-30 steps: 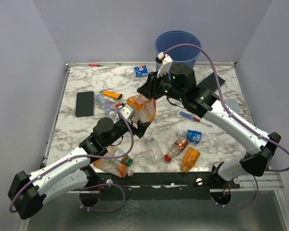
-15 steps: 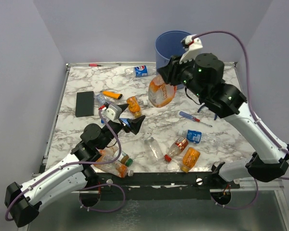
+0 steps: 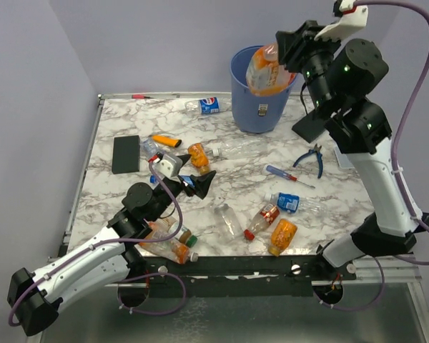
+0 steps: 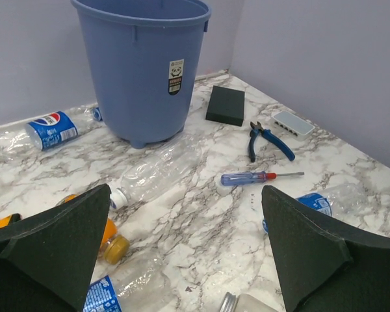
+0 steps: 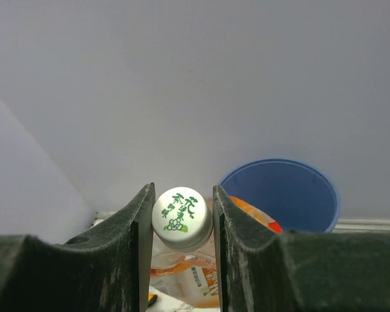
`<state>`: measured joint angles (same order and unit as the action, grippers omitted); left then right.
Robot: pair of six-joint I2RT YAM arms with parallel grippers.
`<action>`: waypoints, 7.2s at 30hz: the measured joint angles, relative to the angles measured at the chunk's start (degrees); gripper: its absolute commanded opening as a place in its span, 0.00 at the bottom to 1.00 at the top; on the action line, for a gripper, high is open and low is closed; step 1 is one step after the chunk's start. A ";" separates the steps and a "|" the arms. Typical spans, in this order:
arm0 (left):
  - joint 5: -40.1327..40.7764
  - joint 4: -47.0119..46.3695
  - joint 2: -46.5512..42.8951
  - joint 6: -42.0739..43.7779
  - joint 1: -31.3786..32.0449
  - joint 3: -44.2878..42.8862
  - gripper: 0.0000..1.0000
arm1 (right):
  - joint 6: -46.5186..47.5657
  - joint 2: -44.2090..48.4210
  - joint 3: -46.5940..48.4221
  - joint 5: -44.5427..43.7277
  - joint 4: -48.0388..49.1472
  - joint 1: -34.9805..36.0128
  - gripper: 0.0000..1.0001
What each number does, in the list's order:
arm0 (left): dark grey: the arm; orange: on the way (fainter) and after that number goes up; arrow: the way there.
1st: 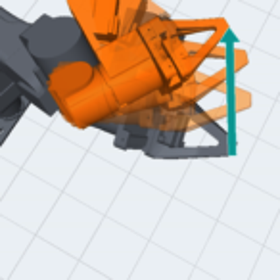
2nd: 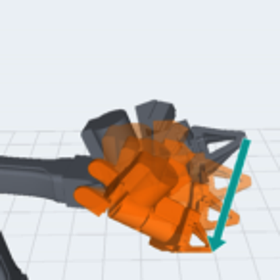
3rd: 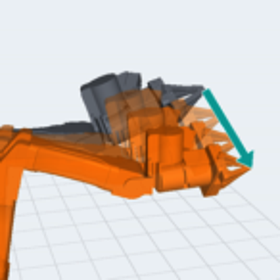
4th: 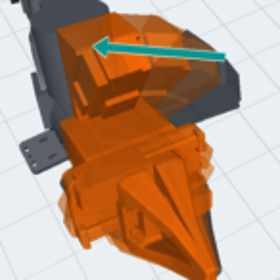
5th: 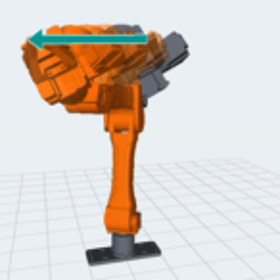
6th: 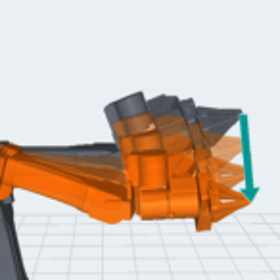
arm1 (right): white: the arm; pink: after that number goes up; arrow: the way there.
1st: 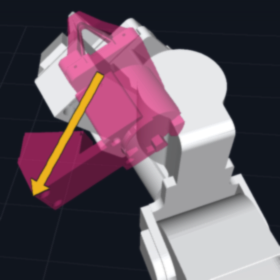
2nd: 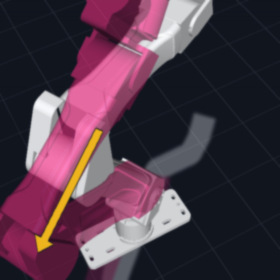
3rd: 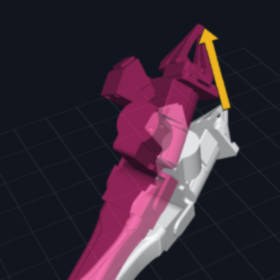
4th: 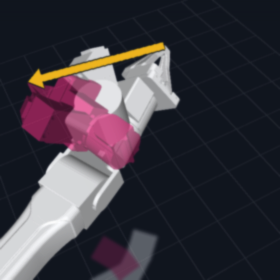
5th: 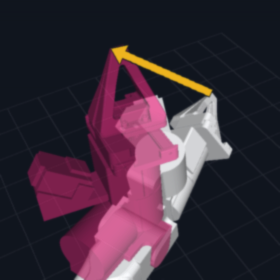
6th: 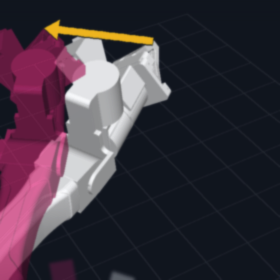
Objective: Put the plastic bottles in the bin
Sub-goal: Place the plastic bottle in the trash bin, then pick up the plastic bottle at the center of the board.
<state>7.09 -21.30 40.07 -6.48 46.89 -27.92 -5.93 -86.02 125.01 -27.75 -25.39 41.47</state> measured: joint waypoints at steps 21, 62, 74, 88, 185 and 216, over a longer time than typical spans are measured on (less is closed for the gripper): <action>5.07 0.81 0.37 1.44 0.00 0.85 0.99 | -15.15 -5.79 -16.59 0.31 32.41 -24.50 0.01; 4.92 0.79 4.59 2.67 0.00 0.85 0.99 | -18.67 -32.76 -12.22 13.84 24.00 -25.75 0.01; 4.63 0.79 5.27 2.67 0.00 0.85 0.99 | -18.80 -35.52 -6.54 19.65 12.04 -25.73 0.63; 4.31 0.79 6.01 2.67 0.00 0.85 0.99 | -20.70 -34.95 8.59 20.26 4.98 -25.73 0.76; 8.28 28.98 38.95 -71.93 -25.29 -7.67 0.41 | -31.43 35.85 -96.96 34.25 22.01 -14.53 0.70; -24.57 21.24 23.28 3.21 -8.28 -24.37 0.29 | -28.13 31.56 -76.54 54.21 25.88 -14.53 0.79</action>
<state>-17.47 -0.05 63.35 -3.27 38.61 -52.29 -34.06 -54.46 48.47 26.46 0.49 26.94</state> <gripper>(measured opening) 0.440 0.784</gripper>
